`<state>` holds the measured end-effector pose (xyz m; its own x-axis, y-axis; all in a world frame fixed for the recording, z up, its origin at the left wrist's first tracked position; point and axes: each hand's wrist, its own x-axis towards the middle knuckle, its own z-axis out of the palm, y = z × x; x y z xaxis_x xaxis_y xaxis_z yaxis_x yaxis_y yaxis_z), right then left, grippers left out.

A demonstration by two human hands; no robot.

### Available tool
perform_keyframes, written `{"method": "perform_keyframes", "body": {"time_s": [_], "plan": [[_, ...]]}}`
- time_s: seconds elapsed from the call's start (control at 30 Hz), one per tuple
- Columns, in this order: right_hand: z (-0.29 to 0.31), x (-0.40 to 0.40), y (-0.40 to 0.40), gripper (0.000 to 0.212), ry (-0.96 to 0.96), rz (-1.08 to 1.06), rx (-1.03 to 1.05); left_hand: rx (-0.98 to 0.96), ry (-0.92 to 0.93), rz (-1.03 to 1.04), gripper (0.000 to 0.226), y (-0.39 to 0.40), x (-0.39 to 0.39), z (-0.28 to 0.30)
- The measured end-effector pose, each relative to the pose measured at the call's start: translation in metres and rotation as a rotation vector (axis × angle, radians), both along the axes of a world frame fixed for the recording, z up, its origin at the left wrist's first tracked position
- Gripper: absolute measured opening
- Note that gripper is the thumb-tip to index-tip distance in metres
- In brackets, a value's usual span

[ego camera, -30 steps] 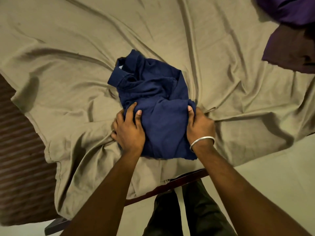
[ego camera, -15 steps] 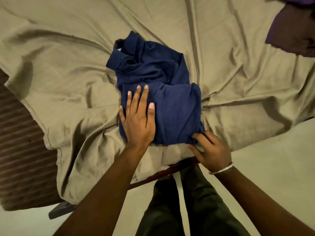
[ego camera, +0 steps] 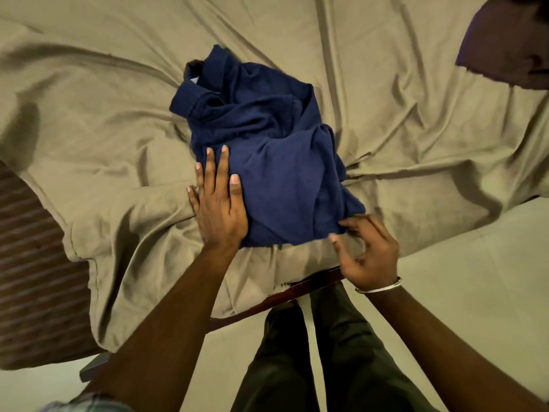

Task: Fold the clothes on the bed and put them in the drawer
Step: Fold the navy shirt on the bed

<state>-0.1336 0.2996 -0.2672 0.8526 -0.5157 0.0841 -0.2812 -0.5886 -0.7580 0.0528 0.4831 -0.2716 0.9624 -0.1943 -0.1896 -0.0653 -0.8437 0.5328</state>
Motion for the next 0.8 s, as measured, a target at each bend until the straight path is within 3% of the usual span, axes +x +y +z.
{"method": "perform_keyframes", "body": {"time_s": [0.07, 0.23, 0.37, 0.5, 0.6, 0.7, 0.8], "plan": [[0.007, 0.009, 0.006, 0.048, 0.061, -0.031, 0.054, 0.0, 0.003, 0.003, 0.057, 0.0, 0.0, -0.001], [0.011, 0.02, -0.002, 0.015, 0.036, -0.177, 0.285, -0.019, -0.013, 0.009, 0.056, 0.001, 0.0, -0.004], [0.002, -0.001, -0.013, 0.017, -0.022, -0.31, 0.339, -0.034, -0.016, 0.017, 0.056, 0.002, 0.001, -0.007], [0.009, 0.008, 0.005, 0.018, 0.036, -0.467, 0.573, -0.018, -0.019, 0.004, 0.057, 0.003, 0.001, -0.007], [0.022, 0.031, 0.016, 0.035, 0.022, -0.526, 0.494, -0.028, -0.009, -0.015, 0.058, 0.002, 0.001, -0.004], [0.019, 0.051, 0.015, 0.031, 0.147, -0.432, 0.261, 0.081, -0.061, -0.014, 0.058, -0.001, -0.003, 0.009], [0.016, 0.064, 0.005, 0.029, 0.296, -0.385, 0.212, 0.105, -0.141, 0.038, 0.061, -0.008, -0.007, 0.028]]}}
